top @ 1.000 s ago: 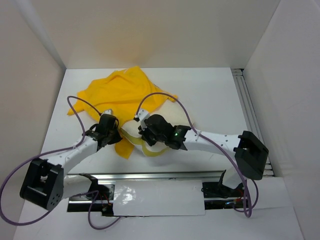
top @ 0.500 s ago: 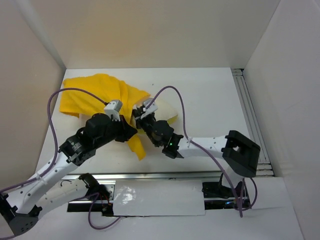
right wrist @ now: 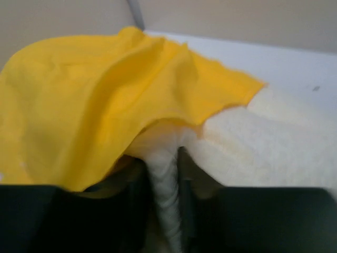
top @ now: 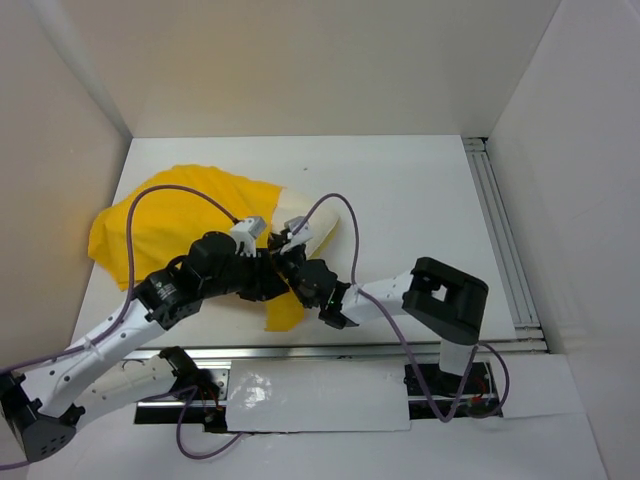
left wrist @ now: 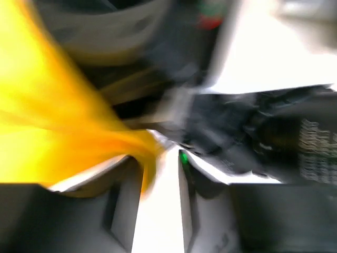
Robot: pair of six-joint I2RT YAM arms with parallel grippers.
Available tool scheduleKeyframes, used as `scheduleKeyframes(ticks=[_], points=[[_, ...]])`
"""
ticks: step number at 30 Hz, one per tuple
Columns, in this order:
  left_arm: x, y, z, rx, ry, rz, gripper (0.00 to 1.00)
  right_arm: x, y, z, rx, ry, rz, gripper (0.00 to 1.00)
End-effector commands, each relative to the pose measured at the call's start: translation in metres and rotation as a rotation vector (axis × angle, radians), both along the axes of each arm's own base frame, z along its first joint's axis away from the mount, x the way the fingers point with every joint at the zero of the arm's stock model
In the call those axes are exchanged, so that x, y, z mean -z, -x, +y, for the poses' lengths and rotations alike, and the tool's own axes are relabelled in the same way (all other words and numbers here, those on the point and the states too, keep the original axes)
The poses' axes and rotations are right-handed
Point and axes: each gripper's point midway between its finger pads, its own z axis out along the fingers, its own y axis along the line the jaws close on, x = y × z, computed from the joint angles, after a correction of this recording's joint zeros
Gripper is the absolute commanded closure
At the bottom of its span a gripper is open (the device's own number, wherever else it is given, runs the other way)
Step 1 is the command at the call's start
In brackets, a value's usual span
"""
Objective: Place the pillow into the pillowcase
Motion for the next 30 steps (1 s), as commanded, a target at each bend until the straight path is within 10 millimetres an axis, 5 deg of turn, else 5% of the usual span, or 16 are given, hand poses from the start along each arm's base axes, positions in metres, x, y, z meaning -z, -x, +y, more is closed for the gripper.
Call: scheduleKeyframes(ticks=[1,2,3,4,7,12,17,19,20,21,23,24,26,27,28,30], points=[[-0.025,0.029,-0.033,0.187,0.147,0.038,0.51,0.022,0.016,-0.006,-0.066,0.029,0.143,0.67],[-0.016,0.028,-0.035,0.183,0.121,0.060,0.39,0.030,0.021,-0.008,-0.079,0.047,0.183,0.53],[-0.011,0.028,-0.035,0.182,0.106,0.078,0.03,0.043,0.030,-0.013,-0.107,0.098,0.240,0.31],[-0.009,0.027,-0.034,0.172,0.073,0.081,0.00,0.049,0.034,-0.016,-0.114,0.099,0.280,0.26],[-0.008,0.021,-0.032,0.129,-0.020,0.078,0.00,0.074,0.046,-0.041,-0.104,0.168,0.385,0.07],[-0.016,0.000,-0.025,-0.002,-0.117,0.061,0.00,0.078,0.048,-0.078,-0.040,0.194,0.476,0.06],[-0.018,-0.081,0.015,-0.297,-0.296,0.052,0.00,0.064,0.023,-0.129,0.070,0.170,0.531,0.02],[-0.015,-0.117,0.042,-0.429,-0.371,0.051,0.03,0.053,-0.004,-0.154,0.132,0.122,0.538,0.02],[-0.028,-0.134,0.046,-0.460,-0.379,0.029,0.03,0.050,-0.010,-0.157,0.106,0.133,0.543,0.01],[-0.008,-0.150,0.045,-0.427,-0.458,0.060,0.06,0.036,-0.029,-0.170,0.137,0.104,0.527,0.01],[-0.019,-0.185,0.047,-0.450,-0.472,0.029,0.06,0.037,-0.045,-0.177,0.142,0.115,0.550,0.01],[0.005,-0.202,0.044,-0.410,-0.546,0.053,0.06,0.024,-0.061,-0.182,0.164,0.088,0.538,0.01],[0.014,-0.228,0.049,-0.419,-0.607,0.058,0.07,0.031,-0.077,-0.181,0.160,0.095,0.572,0.01],[0.002,-0.245,0.049,-0.419,-0.617,0.021,0.08,0.029,-0.084,-0.179,0.150,0.088,0.576,0.01],[0.031,-0.254,0.049,-0.404,-0.696,0.073,0.08,0.017,-0.099,-0.182,0.155,0.064,0.562,0.01],[0.024,-0.279,0.058,-0.425,-0.723,0.052,0.11,0.029,-0.112,-0.178,0.134,0.061,0.600,0.01]])
